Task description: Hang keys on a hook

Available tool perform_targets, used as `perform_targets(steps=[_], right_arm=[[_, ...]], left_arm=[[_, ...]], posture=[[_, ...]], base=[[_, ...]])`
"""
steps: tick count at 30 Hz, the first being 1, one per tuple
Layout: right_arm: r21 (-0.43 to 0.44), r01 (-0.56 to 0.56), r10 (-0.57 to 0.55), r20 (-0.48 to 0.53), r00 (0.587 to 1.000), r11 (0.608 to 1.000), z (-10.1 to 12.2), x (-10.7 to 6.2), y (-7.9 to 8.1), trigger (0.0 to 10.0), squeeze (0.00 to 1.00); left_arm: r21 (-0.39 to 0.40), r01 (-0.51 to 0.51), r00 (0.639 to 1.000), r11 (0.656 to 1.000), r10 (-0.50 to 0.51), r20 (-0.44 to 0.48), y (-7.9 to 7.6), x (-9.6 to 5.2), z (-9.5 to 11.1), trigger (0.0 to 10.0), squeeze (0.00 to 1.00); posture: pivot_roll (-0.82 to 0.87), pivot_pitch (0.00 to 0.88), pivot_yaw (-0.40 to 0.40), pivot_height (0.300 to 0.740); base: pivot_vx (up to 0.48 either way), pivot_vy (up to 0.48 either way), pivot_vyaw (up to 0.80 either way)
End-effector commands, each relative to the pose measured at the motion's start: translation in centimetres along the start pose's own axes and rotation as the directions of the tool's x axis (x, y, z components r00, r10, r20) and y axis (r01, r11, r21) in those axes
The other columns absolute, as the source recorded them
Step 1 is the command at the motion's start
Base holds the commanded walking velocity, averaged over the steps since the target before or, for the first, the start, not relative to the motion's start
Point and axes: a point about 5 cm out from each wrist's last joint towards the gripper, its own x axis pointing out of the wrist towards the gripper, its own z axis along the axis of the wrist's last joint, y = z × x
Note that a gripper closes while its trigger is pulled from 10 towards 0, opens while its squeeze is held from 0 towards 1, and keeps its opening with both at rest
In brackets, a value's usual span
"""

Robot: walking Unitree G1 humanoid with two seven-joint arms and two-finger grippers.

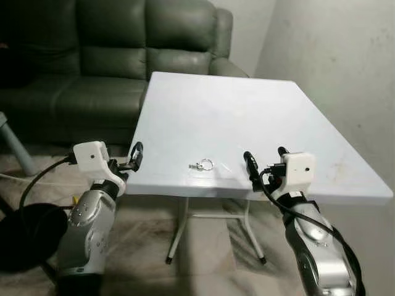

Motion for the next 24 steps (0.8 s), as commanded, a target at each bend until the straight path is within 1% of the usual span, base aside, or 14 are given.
perform_targets(steps=[1,7,14,16,20,21,22,24], right_arm=[[0.007,-0.015,0.014,0.034,0.999,1.000,0.91,0.33,0.40,10.0,0.00],[0.011,-0.014,0.014,0.024,1.000,1.000,0.83,0.32,0.44,10.0,0.00],[0.064,-0.004,0.005,-0.018,1.000,0.998,0.63,0.53,0.47,10.0,0.00],[0.049,-0.021,0.021,-0.007,1.000,0.999,0.71,0.49,0.59,10.0,0.00],[0.052,-0.030,0.031,-0.013,0.999,0.998,0.62,0.43,0.73,10.0,0.00],[0.051,-0.035,0.036,-0.018,0.999,0.998,0.59,0.44,0.80,10.0,0.00],[0.056,-0.041,0.043,-0.044,0.998,0.998,0.35,0.43,0.91,10.0,0.00],[0.057,-0.042,0.045,-0.051,0.998,0.997,0.29,0.42,0.93,10.0,0.00]], left_arm=[[0.022,-0.035,0.999,0.999,0.035,0.013,0.72,0.04,0.64,10.0,0.00],[0.024,-0.057,0.998,0.998,0.057,0.005,0.78,0.03,0.51,10.0,0.00],[0.005,-0.049,0.999,0.999,0.049,-0.002,0.48,-0.05,0.24,10.0,0.00],[0.004,-0.047,0.999,0.999,0.047,-0.006,0.40,-0.09,0.12,10.0,0.00],[0.003,-0.047,0.999,0.999,0.047,-0.011,0.31,-0.22,-0.03,10.0,0.00],[0.005,-0.047,0.999,0.999,0.047,-0.013,0.27,-0.31,-0.13,10.0,0.00],[0.021,-0.044,0.999,0.999,0.044,-0.014,0.21,-0.48,-0.29,10.0,0.00],[0.026,-0.043,0.999,0.999,0.043,-0.014,0.20,-0.53,-0.33,10.0,0.00]], posture=[[-0.03,0.000,-0.080,0.740],[-0.03,0.000,-0.081,0.740],[-0.03,0.000,-0.084,0.740],[-0.03,0.000,-0.087,0.740],[-0.03,0.000,-0.088,0.740],[-0.02,0.000,-0.089,0.740],[-0.02,0.000,-0.090,0.740],[-0.02,0.000,-0.090,0.740]], base=[[0.000,0.000,0.00],[0.000,0.000,0.00],[0.000,0.000,0.00],[0.000,0.000,0.00],[0.000,0.000,0.00],[0.000,0.000,0.00],[0.000,0.000,0.00],[0.000,0.000,0.00]])
